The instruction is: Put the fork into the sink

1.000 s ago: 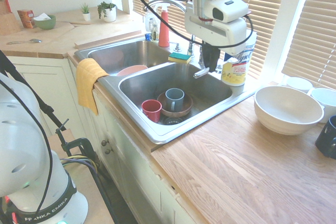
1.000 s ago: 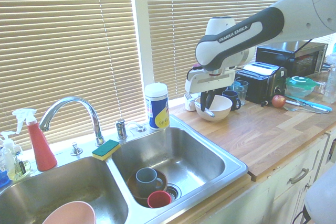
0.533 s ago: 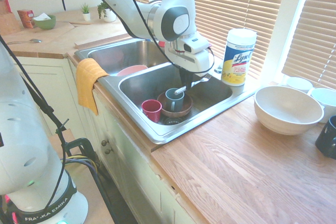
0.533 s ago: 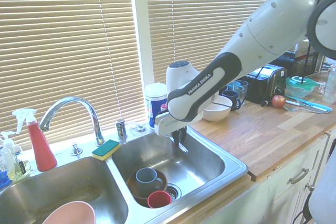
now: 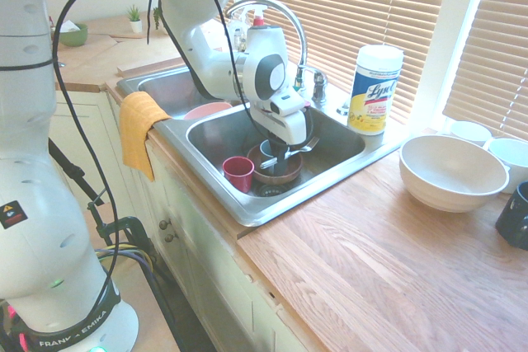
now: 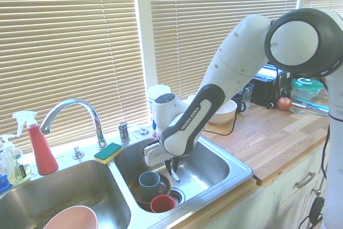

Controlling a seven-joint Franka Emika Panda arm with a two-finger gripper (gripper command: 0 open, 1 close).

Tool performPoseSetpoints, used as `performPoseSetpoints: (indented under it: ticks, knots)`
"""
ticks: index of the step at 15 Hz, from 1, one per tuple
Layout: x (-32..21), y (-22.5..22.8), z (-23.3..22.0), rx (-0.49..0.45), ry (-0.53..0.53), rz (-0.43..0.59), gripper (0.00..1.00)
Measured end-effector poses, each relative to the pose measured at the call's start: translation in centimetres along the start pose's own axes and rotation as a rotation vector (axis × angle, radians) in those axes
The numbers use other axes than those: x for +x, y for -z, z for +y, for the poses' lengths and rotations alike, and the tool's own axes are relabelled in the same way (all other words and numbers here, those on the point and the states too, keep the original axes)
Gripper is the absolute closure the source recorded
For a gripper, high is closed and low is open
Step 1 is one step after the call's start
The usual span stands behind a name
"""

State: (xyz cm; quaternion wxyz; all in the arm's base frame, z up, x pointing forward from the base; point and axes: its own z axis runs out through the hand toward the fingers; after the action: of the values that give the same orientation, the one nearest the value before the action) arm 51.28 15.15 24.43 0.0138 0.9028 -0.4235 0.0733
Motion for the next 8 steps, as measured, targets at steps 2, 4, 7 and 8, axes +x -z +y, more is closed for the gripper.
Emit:
performPoseSetpoints:
  ticks: [2,4,7,8]
  knots:
    - [0.3,-1.5,0.0,-0.005,-0.012,-0.012,1.00]
    - [0.3,-2.8,-0.3,-0.009,-0.017,-0.020,1.00]
    - [-0.3,-4.5,-1.0,-0.023,-0.039,-0.050,0.00]
    - [-0.4,-4.8,-1.1,-0.025,-0.041,-0.053,0.00]
